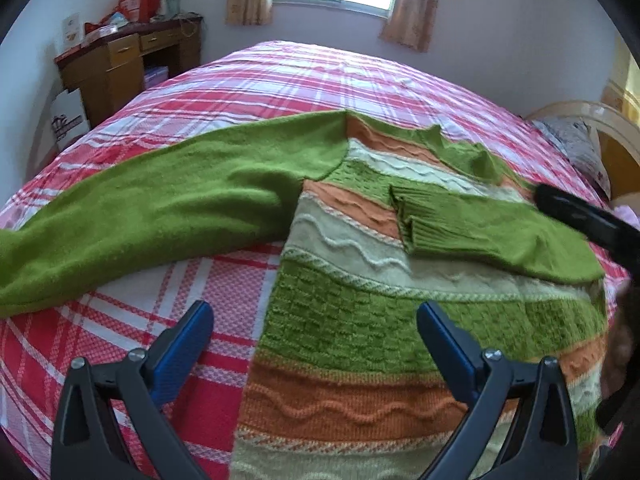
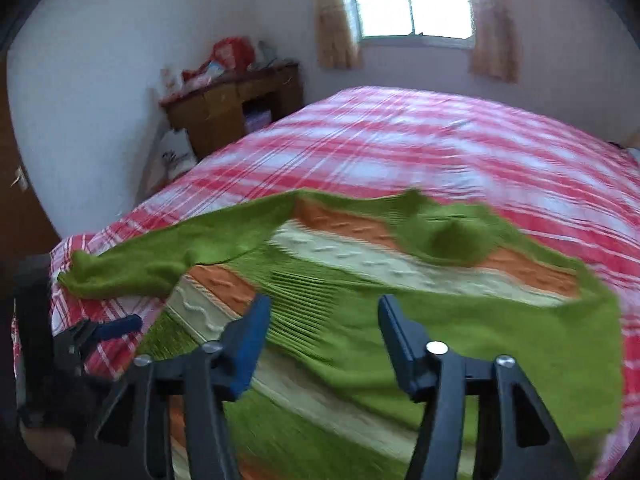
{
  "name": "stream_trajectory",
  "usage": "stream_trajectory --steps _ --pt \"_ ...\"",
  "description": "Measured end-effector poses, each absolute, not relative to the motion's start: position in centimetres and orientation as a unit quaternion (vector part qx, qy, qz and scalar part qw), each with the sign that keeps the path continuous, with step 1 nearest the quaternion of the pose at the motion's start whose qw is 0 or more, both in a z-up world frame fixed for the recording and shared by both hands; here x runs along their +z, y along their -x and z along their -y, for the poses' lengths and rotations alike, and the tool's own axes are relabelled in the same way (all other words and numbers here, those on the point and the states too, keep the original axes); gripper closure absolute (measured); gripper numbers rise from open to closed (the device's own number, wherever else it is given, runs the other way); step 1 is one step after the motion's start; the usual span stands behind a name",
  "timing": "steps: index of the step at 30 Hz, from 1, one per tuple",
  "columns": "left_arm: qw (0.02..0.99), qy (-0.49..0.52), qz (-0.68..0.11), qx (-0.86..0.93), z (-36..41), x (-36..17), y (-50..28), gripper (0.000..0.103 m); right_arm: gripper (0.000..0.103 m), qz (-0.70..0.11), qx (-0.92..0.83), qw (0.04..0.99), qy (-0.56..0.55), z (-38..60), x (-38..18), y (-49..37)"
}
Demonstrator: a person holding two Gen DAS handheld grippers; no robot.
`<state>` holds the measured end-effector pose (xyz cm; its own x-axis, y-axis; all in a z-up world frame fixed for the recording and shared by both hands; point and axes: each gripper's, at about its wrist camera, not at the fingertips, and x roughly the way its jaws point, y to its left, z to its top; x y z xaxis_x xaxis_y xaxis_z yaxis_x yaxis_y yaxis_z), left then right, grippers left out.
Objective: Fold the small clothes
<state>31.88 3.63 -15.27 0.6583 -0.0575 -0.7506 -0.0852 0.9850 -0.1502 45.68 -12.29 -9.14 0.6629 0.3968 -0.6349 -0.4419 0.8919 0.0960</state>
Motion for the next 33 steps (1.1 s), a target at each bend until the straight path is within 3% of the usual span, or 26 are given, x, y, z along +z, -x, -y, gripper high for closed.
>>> stream_trajectory --steps 2,9,12,15,19,20,22,23,33 --pt "0.906 0.080 -0.415 0.004 -3.6 -14.6 -31.8 0.008 0.045 -0.337 0.201 0.918 0.055 14.7 -8.8 -44.6" --pt "0.915 0.058 -0.397 -0.049 -1.2 -10.6 -34.3 0.008 0.044 -0.356 0.160 0.919 0.050 20.1 -10.9 -42.2" --pt "0.903 0.061 -0.422 -0.059 0.4 -11.6 -37.1 0.016 0.044 -0.367 0.156 0.916 0.048 20.3 -12.7 -42.0" --pt "0.887 0.061 -0.452 -0.063 2.0 -13.5 -39.3 0.033 0.043 -0.379 0.156 0.911 0.033 20.8 -14.2 -41.6" --pt "0.893 0.051 -0.444 -0.056 3.4 -14.9 -39.9 0.042 0.035 -0.392 0.148 0.907 0.043 20.4 -15.1 -41.5" --pt "0.895 0.051 -0.439 -0.058 3.7 -14.9 -39.8 0.050 0.033 -0.393 0.145 0.906 0.057 19.9 -15.2 -41.5" --pt "0.898 0.048 -0.433 -0.061 3.9 -14.8 -39.7 0.089 0.031 -0.389 0.133 0.908 0.084 19.1 -15.3 -41.3" --pt "0.898 0.053 -0.432 -0.069 3.8 -14.5 -39.5 0.094 0.030 -0.385 0.127 0.909 0.097 18.7 -15.3 -41.1" --pt "0.910 0.084 -0.400 -0.076 1.4 -13.1 -37.7 0.097 0.028 -0.377 0.120 0.913 0.099 19.0 -15.2 -40.9"
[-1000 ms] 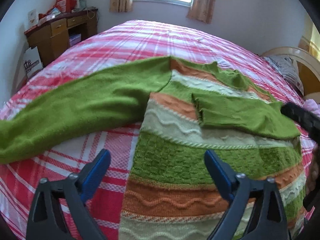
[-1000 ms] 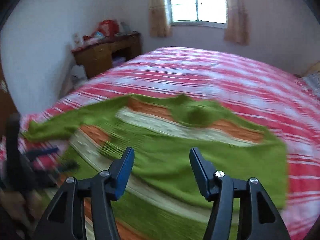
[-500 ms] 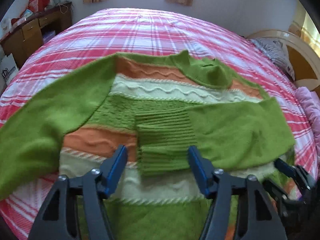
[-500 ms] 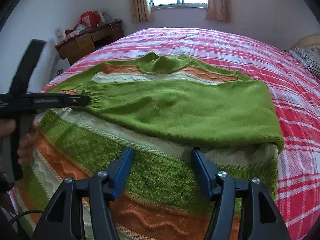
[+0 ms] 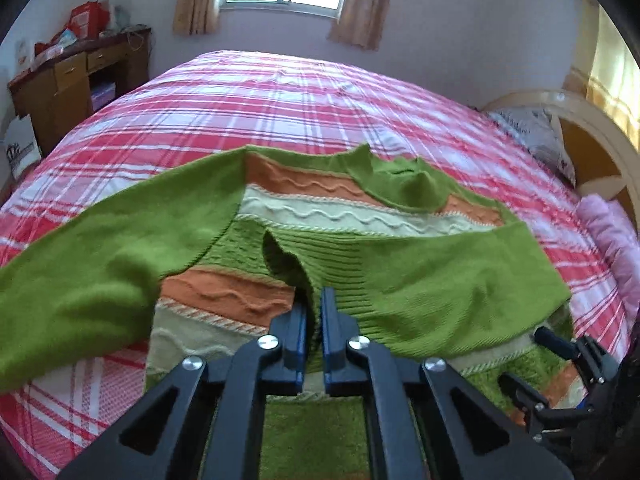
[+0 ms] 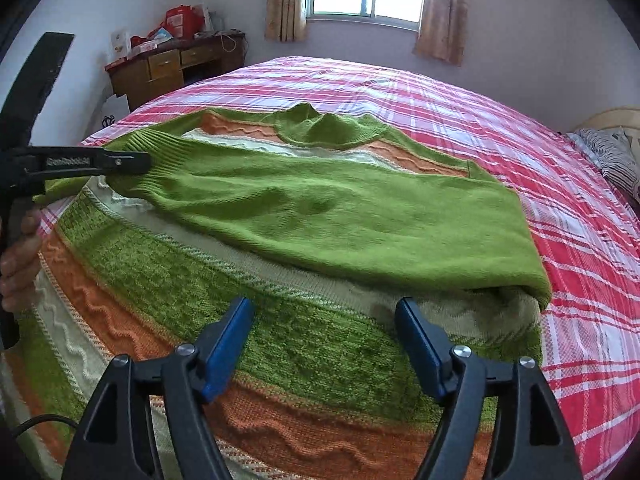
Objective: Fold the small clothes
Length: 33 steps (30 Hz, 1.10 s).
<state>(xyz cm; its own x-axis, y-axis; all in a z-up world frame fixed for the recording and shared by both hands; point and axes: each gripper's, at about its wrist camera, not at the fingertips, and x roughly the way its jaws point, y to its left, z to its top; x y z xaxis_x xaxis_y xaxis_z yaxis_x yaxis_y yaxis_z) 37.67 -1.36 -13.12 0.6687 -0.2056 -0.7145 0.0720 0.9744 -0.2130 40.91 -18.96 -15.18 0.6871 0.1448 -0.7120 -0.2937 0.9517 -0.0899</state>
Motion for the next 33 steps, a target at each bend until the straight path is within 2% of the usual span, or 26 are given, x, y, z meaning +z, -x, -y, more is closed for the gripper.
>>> stream_trajectory --steps 3,7,10,11,13,14,15,16,17,19,20,22,25,29,31,33 --pt "0.905 0.072 -0.413 -0.070 1.8 -14.3 -38.2 0.096 0.028 -0.378 0.122 0.913 0.099 18.9 -15.0 -40.8" --pt "0.903 0.094 -0.414 -0.063 1.1 -15.3 -38.3 0.088 0.028 -0.350 0.110 0.930 0.023 22.5 -12.7 -41.0" --pt "0.902 0.112 -0.413 -0.061 0.8 -15.4 -38.4 0.085 0.028 -0.423 0.085 0.902 -0.021 26.2 -14.1 -44.5" --pt "0.902 0.109 -0.412 -0.062 0.9 -15.4 -38.3 0.084 0.029 -0.425 0.078 0.901 -0.032 27.2 -14.4 -45.1" --pt "0.904 0.106 -0.410 -0.062 1.0 -15.4 -38.1 0.062 0.038 -0.408 0.052 0.907 -0.085 30.4 -14.3 -45.6" --pt "0.905 0.104 -0.408 -0.064 1.1 -15.4 -38.0 0.059 0.050 -0.402 0.049 0.901 -0.156 32.7 -14.6 -45.5" --pt "0.906 0.102 -0.406 -0.061 1.1 -15.3 -37.9 0.055 0.055 -0.398 0.046 0.894 -0.200 34.0 -14.8 -45.3" --pt "0.907 0.101 -0.405 -0.059 1.1 -15.3 -37.8 0.050 0.055 -0.395 0.046 0.891 -0.217 34.6 -14.9 -44.8" --pt "0.907 0.101 -0.404 -0.059 1.1 -15.3 -37.7 0.046 0.055 -0.390 0.042 0.896 -0.209 34.4 -14.9 -44.2" --pt "0.908 0.100 -0.403 -0.054 1.0 -15.3 -37.6 0.029 0.054 -0.383 0.026 0.906 -0.178 33.5 -14.6 -43.0" --pt "0.909 0.097 -0.402 -0.047 1.0 -15.2 -37.5 0.025 0.049 -0.382 0.014 0.909 -0.167 33.3 -14.4 -42.6" --pt "0.910 0.095 -0.401 -0.042 0.9 -15.2 -37.4 0.018 0.047 -0.394 0.003 0.907 -0.149 33.4 -14.0 -42.4" --pt "0.911 0.097 -0.398 -0.033 0.5 -15.1 -36.9 0.013 0.044 -0.383 -0.030 0.915 -0.127 33.4 -12.3 -41.1" --pt "0.910 0.082 -0.407 -0.024 0.9 -15.2 -37.0 0.008 0.036 -0.356 0.021 0.933 -0.042 29.8 -9.7 -42.0" --pt "0.907 0.068 -0.416 -0.020 1.2 -15.3 -36.8 0.004 0.036 -0.373 0.047 0.927 -0.007 27.9 -10.2 -43.7" --pt "0.906 0.055 -0.418 -0.018 1.3 -15.4 -36.1 0.004 0.036 -0.432 0.045 0.900 0.004 27.6 -12.5 -46.4"
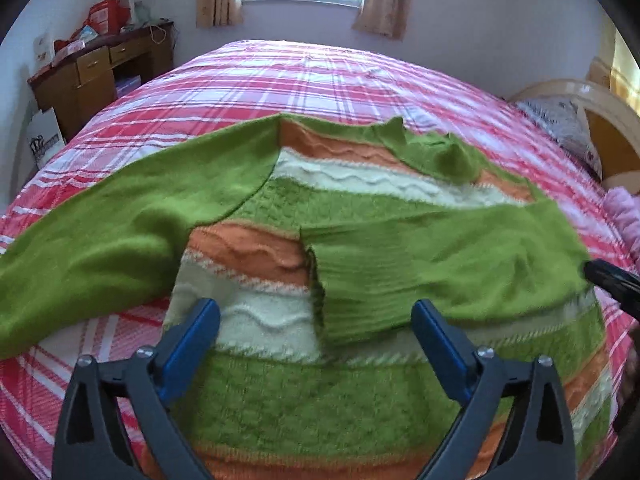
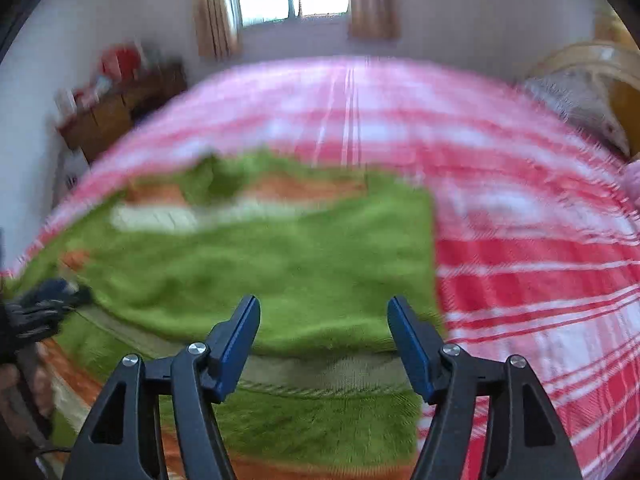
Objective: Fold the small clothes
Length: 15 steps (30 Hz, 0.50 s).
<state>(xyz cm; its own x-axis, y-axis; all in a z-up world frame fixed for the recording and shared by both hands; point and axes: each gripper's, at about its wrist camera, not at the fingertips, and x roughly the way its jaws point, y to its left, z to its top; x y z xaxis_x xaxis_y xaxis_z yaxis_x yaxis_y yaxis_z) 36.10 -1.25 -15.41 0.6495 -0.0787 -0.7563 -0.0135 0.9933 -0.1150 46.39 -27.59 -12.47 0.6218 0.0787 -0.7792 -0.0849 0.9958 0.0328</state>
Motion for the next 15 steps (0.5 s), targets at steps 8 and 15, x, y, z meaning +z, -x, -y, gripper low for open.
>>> stream_trajectory --steps 8,15 --pt "0.910 0.086 -0.405 -0.029 0.0 -15.5 -35.2 0.003 0.035 -0.444 0.027 0.895 0.034 25.6 -12.2 -45.5" --pt "0.911 0.095 -0.402 -0.014 -1.3 -15.0 -33.6 0.003 0.031 -0.419 0.141 0.895 0.061 16.1 -11.5 -46.9"
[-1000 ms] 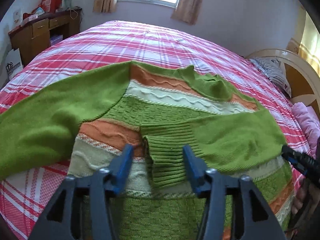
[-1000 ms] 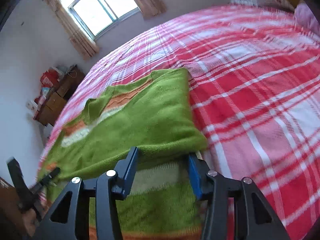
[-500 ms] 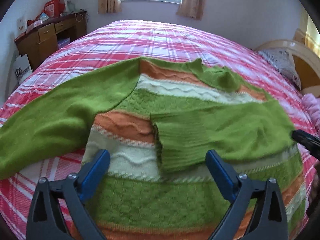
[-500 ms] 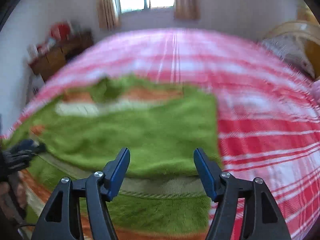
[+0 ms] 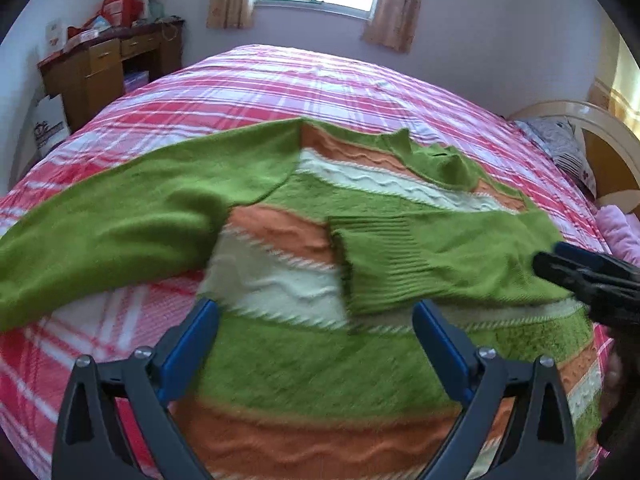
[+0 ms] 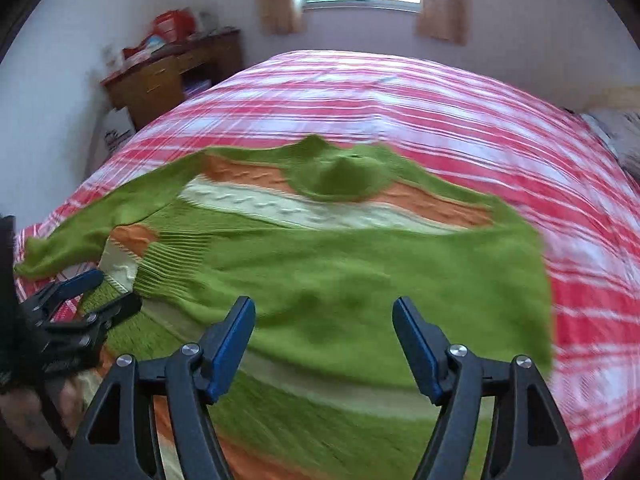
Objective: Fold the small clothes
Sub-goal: 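Grasp the cuff of the other green sleeve with the left tool and lift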
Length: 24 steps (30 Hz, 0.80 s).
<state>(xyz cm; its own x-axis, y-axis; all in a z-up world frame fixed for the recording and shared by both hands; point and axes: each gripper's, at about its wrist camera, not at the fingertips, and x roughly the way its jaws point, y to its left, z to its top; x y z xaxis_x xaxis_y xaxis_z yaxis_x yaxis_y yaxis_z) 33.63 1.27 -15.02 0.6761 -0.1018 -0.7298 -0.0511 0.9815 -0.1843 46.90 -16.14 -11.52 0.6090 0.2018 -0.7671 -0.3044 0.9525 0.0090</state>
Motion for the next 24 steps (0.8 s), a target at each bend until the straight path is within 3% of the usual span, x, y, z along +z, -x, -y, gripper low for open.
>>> stream_trajectory --steps 4,6,19,21,24 --pt "0.909 0.104 -0.404 0.005 -3.7 -15.0 -31.3 0.003 0.029 -0.454 0.166 0.874 0.057 13.5 -15.3 -47.7" --pt "0.909 0.112 -0.400 0.015 -5.5 -14.8 -29.7 0.003 0.019 -0.421 0.165 0.889 0.075 12.9 -15.8 -46.3" --pt "0.897 0.138 -0.374 0.193 -19.4 -13.7 -22.6 0.003 0.015 -0.413 0.176 0.891 0.074 12.7 -15.9 -45.7" --pt "0.881 0.184 -0.378 0.218 -22.9 -13.9 -21.9 0.006 0.015 -0.412 0.177 0.891 0.071 12.8 -15.9 -45.6" --pt "0.866 0.248 -0.368 0.229 -26.5 -13.9 -21.1 0.020 0.015 -0.410 0.177 0.892 0.071 12.8 -15.8 -45.5"
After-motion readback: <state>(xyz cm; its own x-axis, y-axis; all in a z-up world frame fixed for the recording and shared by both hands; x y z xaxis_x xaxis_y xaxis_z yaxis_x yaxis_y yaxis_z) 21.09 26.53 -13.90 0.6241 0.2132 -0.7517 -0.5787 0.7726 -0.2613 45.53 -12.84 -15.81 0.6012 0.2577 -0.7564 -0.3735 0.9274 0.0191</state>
